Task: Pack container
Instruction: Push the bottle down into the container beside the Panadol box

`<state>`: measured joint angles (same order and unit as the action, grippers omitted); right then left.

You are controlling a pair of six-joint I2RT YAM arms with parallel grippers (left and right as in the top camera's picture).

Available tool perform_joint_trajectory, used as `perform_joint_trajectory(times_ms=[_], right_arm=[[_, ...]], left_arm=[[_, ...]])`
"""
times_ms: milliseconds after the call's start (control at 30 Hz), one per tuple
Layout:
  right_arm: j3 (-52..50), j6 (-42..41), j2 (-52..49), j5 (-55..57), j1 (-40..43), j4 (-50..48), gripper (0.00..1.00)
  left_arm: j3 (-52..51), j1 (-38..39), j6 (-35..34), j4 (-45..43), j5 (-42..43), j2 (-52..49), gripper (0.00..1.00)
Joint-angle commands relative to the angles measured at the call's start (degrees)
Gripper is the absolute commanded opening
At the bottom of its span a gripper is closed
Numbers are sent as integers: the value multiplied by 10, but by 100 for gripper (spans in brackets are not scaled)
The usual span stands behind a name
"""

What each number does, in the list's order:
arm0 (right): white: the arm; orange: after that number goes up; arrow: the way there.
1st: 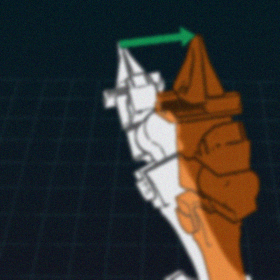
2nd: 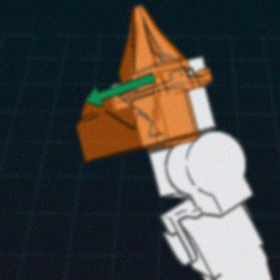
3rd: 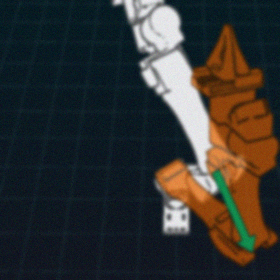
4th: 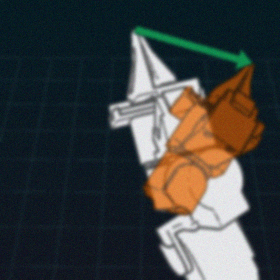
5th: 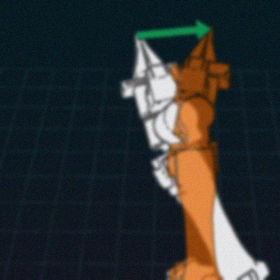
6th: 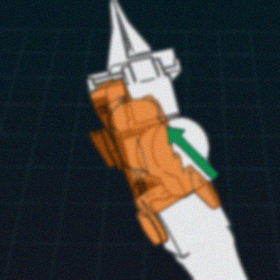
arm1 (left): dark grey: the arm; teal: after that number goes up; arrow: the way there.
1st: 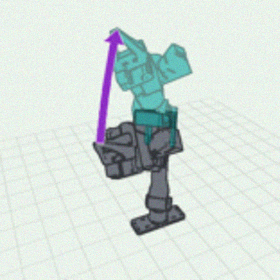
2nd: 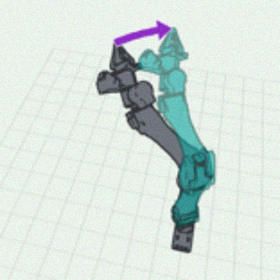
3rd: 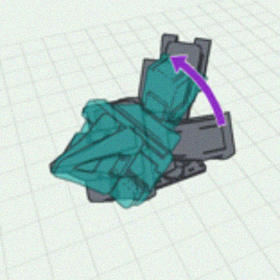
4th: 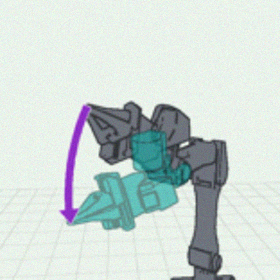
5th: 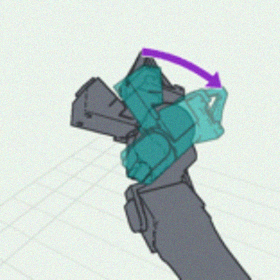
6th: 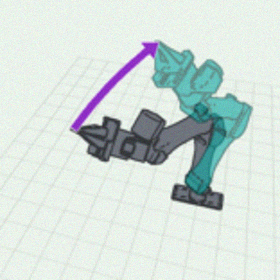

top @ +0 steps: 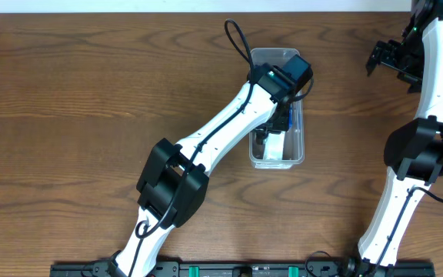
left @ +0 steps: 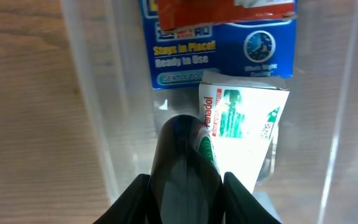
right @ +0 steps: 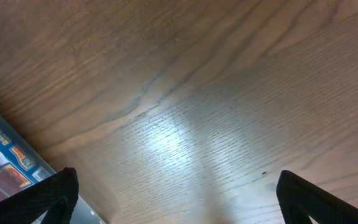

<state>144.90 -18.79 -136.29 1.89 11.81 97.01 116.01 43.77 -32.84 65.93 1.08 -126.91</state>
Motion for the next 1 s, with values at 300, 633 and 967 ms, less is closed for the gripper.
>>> perform_joint_trajectory(times_ms=[300,633,967], right_arm=[[-2,6,-1,0,2,1,99],[-2,6,-1,0,2,0,99],[-2,6,-1,0,2,1,99]], left_arm=[[5,23,-5,-18,23,-17,20],[5,9,-3,-4,-1,-17,20],[5,9,-2,-2,-7,-17,27]])
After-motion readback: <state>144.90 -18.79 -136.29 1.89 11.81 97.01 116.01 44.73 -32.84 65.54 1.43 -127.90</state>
